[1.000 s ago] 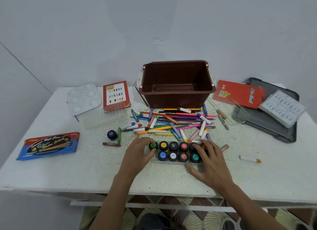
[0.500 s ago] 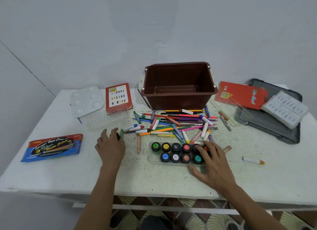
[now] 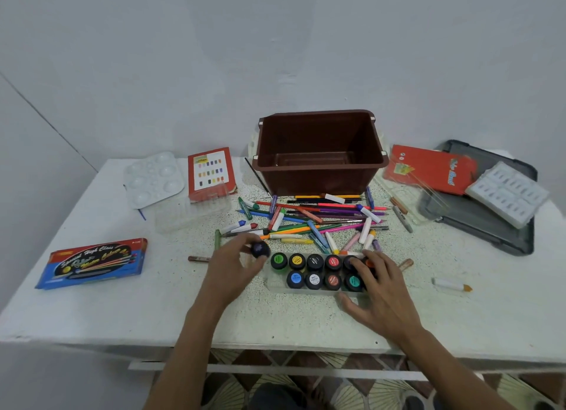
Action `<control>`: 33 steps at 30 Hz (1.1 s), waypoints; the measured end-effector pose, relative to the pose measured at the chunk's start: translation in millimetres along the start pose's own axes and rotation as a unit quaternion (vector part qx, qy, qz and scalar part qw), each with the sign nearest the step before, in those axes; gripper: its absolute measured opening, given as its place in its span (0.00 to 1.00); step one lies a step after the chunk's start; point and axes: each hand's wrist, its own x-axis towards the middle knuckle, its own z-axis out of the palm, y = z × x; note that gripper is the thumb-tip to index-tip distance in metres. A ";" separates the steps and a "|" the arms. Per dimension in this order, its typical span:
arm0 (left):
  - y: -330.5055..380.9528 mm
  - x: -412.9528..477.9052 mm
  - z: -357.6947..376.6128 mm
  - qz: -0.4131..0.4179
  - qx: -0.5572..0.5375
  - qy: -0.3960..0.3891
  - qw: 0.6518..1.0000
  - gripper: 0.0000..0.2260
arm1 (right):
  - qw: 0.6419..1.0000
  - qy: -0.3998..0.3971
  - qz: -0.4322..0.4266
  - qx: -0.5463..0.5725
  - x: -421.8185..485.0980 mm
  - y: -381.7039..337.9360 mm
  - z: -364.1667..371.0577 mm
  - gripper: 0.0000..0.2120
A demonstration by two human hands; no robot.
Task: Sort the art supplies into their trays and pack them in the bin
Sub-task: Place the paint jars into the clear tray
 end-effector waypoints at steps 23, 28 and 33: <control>-17.9 -33.9 37.9 0.112 0.046 -0.016 0.993 0.12 | 1.000 -0.005 0.003 0.001 -0.1 -1.4 -1.6 0.33; -21.2 -38.6 41.1 0.110 0.027 -0.013 0.993 0.11 | 1.000 -0.007 0.001 0.003 0.4 -1.3 -2.3 0.33; -23.8 -43.9 46.0 0.120 0.024 0.004 0.992 0.08 | 1.000 -0.001 -0.001 0.003 -0.2 -1.0 -1.7 0.33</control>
